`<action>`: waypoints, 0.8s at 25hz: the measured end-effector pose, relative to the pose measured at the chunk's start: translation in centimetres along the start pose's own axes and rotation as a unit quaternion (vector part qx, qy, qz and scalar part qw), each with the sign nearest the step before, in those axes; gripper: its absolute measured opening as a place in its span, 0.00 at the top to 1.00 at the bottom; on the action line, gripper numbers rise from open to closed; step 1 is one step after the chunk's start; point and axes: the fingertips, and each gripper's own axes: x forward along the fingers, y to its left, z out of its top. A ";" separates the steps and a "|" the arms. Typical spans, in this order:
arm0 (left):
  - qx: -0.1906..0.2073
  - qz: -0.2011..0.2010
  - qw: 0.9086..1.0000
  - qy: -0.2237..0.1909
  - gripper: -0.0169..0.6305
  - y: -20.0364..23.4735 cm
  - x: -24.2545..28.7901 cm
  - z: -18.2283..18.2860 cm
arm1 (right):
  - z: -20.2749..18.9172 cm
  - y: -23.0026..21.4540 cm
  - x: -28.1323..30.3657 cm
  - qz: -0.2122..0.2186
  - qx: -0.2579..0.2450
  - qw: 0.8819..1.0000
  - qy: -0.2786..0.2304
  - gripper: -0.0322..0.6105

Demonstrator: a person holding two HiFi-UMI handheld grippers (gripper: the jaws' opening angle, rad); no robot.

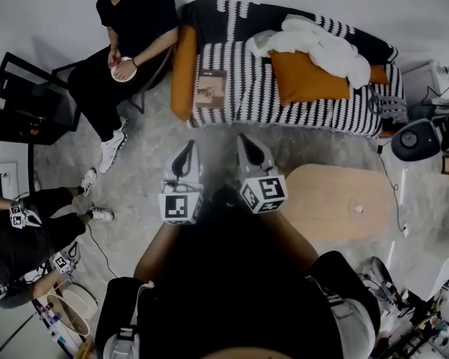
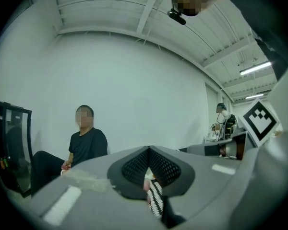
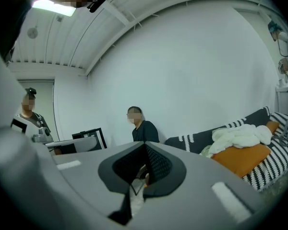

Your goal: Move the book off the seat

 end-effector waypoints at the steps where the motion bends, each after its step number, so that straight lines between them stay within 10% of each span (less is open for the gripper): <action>1: 0.002 0.004 1.000 -0.001 0.96 0.0 0.4 0.0 | 0.2 -0.5 0.3 0.002 0.000 1.000 0.001 0.94; 20: -0.002 0.003 1.000 0.025 0.96 5.7 8.3 -1.0 | -1.0 -4.2 9.4 -0.017 0.028 0.999 0.024 0.94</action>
